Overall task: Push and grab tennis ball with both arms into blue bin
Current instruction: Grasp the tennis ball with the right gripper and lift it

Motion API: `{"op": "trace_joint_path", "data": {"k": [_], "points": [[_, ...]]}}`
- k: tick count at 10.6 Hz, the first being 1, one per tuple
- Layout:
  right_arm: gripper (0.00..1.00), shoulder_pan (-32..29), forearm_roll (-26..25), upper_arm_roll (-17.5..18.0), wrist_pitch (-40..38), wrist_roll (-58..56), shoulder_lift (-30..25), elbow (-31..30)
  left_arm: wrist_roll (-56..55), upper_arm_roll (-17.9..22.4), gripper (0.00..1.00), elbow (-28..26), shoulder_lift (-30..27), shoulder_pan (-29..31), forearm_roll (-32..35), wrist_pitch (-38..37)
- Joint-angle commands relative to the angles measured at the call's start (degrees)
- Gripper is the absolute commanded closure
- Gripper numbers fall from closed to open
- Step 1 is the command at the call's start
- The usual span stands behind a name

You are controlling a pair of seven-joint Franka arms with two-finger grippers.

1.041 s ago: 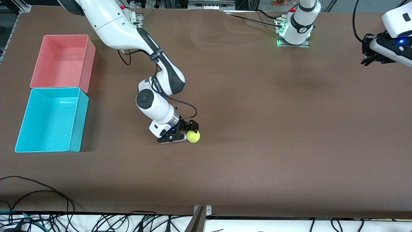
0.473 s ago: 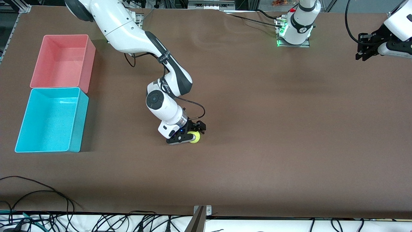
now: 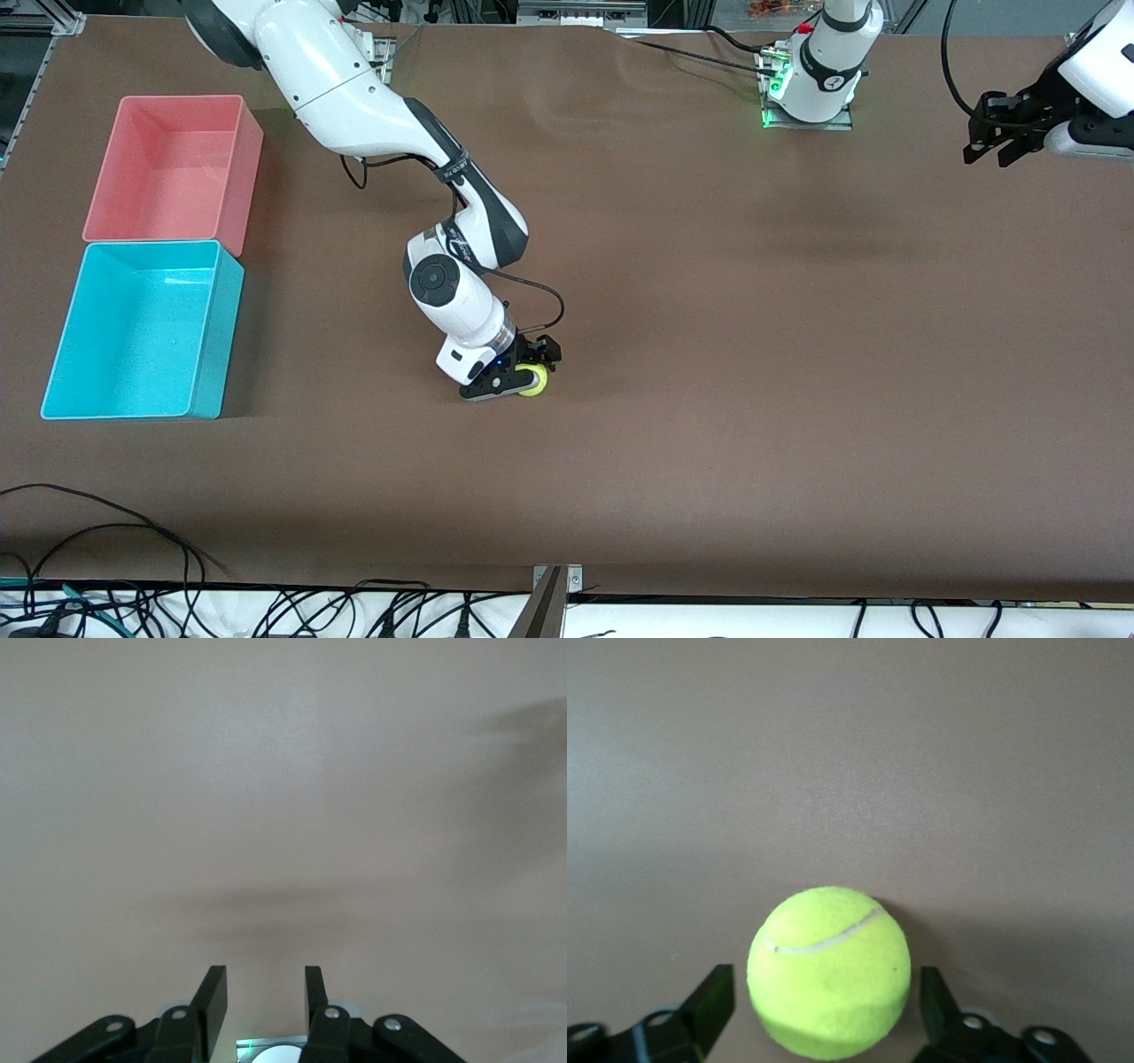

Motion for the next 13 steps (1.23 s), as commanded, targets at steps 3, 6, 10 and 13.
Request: {"op": "trace_joint_path", "data": {"k": [3,6,10,13], "points": [[0.75,-0.01,-2.07,-0.34,-0.27,0.77,0.78,1.87,-0.34,-0.09,0.0,1.49,0.67,-0.17,-0.18,-1.22],[0.88,-0.18,-2.16,-0.51,-0.8,0.6,0.25,1.78,-0.34,-0.17,0.0,1.84,0.67,-0.17,-0.18,-1.31],[0.95,-1.49,-1.46,-2.09,-11.83,-0.01,-4.91,1.95,-0.42,-0.09,0.0,2.97,4.69,-1.3,-0.18,-1.05],[0.95,-3.7,-2.06,-2.1,-22.83,-1.33,-11.07,1.95,-0.78,0.18,0.0,4.56,8.49,-2.36,-0.18,-0.08]]}}
